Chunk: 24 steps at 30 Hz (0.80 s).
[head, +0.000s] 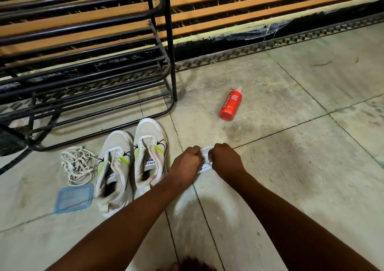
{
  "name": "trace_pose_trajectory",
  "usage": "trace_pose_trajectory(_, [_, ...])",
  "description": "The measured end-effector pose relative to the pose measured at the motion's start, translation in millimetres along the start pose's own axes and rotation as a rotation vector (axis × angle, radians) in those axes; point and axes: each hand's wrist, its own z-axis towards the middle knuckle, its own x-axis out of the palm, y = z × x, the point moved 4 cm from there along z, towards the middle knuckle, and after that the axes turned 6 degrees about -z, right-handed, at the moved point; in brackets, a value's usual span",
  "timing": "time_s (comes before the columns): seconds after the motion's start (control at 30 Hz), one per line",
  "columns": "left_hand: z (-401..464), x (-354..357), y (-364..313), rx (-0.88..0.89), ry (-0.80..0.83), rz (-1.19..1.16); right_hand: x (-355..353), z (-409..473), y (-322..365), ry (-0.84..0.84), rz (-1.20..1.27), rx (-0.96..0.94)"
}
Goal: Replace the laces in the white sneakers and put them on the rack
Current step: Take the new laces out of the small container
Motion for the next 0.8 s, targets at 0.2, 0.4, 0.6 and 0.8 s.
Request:
trace_pose_trajectory(0.2, [-12.6, -9.0, 3.3, 0.041, -0.205, -0.146, -0.7, -16.3, -18.5, -0.229, 0.316, 0.112])
trace_pose_trajectory(0.4, [-26.5, -30.6, -4.9, 0.029, -0.426, -0.351, -7.7, -27.2, -15.9, -0.449, 0.564, 0.0])
trace_pose_trajectory(0.6, [-65.3, -68.2, 0.2, 0.006, -0.626, -0.497, -36.1, -32.4, 33.5, -0.551, 0.73, -0.095])
trace_pose_trajectory(0.8, [-121.4, -120.1, 34.7, -0.074, -0.845, -0.44, -51.1, -21.3, 92.5, -0.549, 0.75, -0.206])
